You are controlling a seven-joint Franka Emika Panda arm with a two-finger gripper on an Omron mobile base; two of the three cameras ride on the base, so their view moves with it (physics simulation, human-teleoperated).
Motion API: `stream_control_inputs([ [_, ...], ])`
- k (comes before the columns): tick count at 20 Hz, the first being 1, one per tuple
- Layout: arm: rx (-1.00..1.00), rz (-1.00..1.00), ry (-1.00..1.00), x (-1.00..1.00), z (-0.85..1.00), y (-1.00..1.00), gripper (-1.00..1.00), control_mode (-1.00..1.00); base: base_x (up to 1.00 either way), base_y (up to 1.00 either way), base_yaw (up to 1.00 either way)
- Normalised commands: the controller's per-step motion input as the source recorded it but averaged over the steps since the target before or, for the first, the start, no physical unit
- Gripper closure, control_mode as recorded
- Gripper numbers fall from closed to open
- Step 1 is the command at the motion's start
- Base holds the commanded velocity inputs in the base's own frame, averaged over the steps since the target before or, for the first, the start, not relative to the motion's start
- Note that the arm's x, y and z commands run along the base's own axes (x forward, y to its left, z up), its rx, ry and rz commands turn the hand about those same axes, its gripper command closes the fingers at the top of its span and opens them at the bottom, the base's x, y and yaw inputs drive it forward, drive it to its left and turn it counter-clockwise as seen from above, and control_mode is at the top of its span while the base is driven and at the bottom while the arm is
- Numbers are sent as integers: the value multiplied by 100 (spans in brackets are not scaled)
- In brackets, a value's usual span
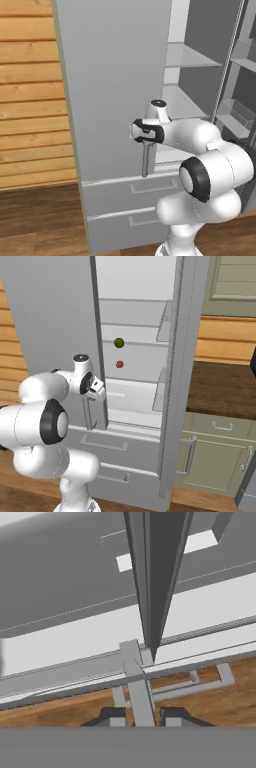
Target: Take the strawberry from the fridge and place it on top of the pancake, located on the dining counter.
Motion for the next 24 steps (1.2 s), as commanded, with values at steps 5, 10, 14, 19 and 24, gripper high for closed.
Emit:
stream_control_inputs([
  [5,0,0,0,-100,-11,41,100,-100,0,0,0],
  [10,0,-2,0,-90,-19,70,100,-100,0,0,0],
  [14,0,-7,0,-71,-19,97,100,-100,0,0,0],
  [19,-2,-12,0,-67,-6,100,100,-100,0,0,0],
  [24,-5,-15,0,-68,0,100,-100,-100,0,0,0],
])
